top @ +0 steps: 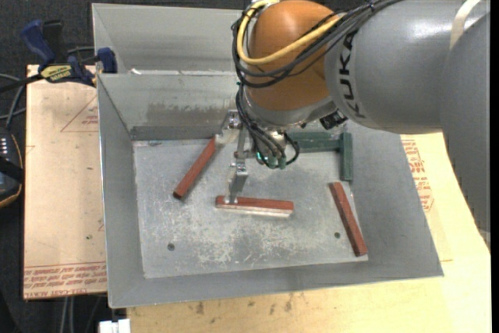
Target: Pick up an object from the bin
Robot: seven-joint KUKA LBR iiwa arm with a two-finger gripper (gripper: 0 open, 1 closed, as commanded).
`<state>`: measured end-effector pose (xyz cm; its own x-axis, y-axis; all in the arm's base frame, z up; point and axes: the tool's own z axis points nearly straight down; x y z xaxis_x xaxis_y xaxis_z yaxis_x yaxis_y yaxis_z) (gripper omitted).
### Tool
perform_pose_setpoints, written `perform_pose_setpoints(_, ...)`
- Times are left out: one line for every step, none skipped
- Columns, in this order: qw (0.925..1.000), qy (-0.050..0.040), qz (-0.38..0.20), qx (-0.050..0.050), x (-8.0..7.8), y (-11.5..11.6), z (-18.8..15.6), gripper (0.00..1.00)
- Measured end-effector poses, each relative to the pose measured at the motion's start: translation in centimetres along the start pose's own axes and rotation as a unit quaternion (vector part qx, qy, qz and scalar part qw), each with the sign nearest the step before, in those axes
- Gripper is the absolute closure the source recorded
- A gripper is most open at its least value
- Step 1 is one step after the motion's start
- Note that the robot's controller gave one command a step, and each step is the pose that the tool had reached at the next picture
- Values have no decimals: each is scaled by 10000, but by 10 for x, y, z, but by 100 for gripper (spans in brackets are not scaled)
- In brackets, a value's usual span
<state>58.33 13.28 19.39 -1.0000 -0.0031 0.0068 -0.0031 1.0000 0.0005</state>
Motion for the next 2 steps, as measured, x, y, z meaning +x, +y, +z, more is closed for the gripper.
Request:
perform_pose_setpoints(10000,-36,12,-4,-2,-1,-4,0)
perform_pose_setpoints(9998,-71,162,-13,15,-14,40,0)
